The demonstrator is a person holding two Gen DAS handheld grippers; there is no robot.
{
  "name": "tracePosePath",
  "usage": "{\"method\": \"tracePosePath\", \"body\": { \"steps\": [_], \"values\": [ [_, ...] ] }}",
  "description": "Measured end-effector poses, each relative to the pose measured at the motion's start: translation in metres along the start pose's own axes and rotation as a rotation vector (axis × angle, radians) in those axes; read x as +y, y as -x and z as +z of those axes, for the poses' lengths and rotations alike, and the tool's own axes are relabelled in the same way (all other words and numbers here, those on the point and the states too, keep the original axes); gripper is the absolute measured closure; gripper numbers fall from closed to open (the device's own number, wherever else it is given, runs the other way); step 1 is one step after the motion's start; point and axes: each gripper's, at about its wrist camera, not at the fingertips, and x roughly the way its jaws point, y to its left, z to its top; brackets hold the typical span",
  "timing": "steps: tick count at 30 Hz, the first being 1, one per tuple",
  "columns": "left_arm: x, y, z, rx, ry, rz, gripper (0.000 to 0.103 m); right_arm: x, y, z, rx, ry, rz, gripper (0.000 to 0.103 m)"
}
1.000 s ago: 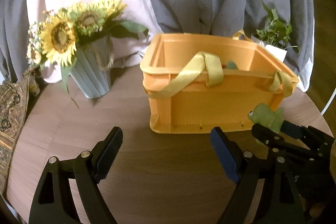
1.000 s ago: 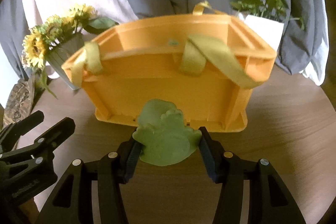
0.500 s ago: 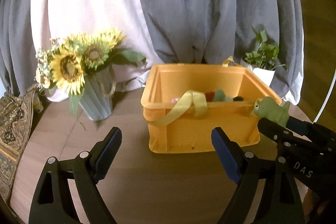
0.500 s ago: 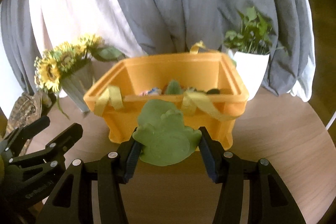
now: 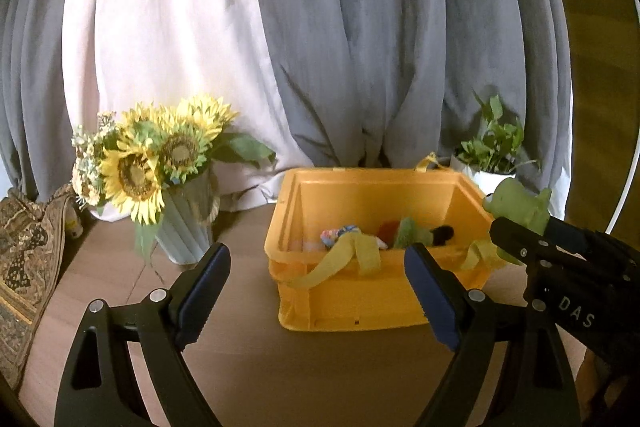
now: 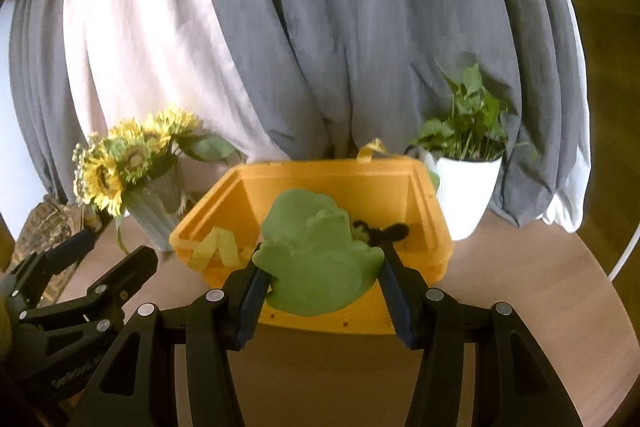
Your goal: Organize soft objects
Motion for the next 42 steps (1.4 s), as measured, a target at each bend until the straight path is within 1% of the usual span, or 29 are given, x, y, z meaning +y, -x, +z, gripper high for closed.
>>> {"method": "tracePosePath", "body": {
  "steps": [8, 17, 23, 26, 28, 29, 33, 40, 42],
  "values": [
    [-0.003, -0.012, 0.012, -0.013, 0.01, 0.005, 0.013, -0.004, -0.009, 0.018, -0.035, 0.006, -0.003, 0.049],
    [-0.008, -0.035, 0.021, 0.001, 0.013, 0.013, 0.013, -0.012, -0.041, 0.032, -0.023, 0.014, -0.011, 0.049],
    [-0.01, -0.046, 0.023, 0.015, 0.015, 0.023, 0.013, -0.02, -0.063, 0.039, 0.003, 0.009, -0.011, 0.048],
    [-0.011, -0.049, 0.023, 0.02, 0.02, 0.025, 0.013, -0.025, -0.072, 0.042, 0.024, -0.012, -0.005, 0.046],
    [-0.011, -0.05, 0.023, 0.023, 0.02, 0.024, 0.013, -0.027, -0.076, 0.043, 0.026, -0.019, -0.012, 0.036],
    [-0.011, -0.049, 0.023, 0.022, 0.02, 0.026, 0.013, -0.027, -0.076, 0.044, 0.024, -0.014, -0.015, 0.035],
    [-0.01, -0.042, 0.024, 0.008, 0.028, 0.029, 0.013, -0.025, -0.072, 0.046, 0.005, 0.006, -0.029, 0.035],
    [-0.004, -0.012, 0.021, -0.032, 0.031, 0.035, 0.013, -0.022, -0.04, 0.037, -0.015, -0.015, -0.044, 0.035],
    [-0.003, 0.0, 0.019, -0.047, 0.023, 0.045, 0.007, -0.02, -0.028, 0.033, -0.021, -0.023, -0.051, 0.035]
  ]
}}
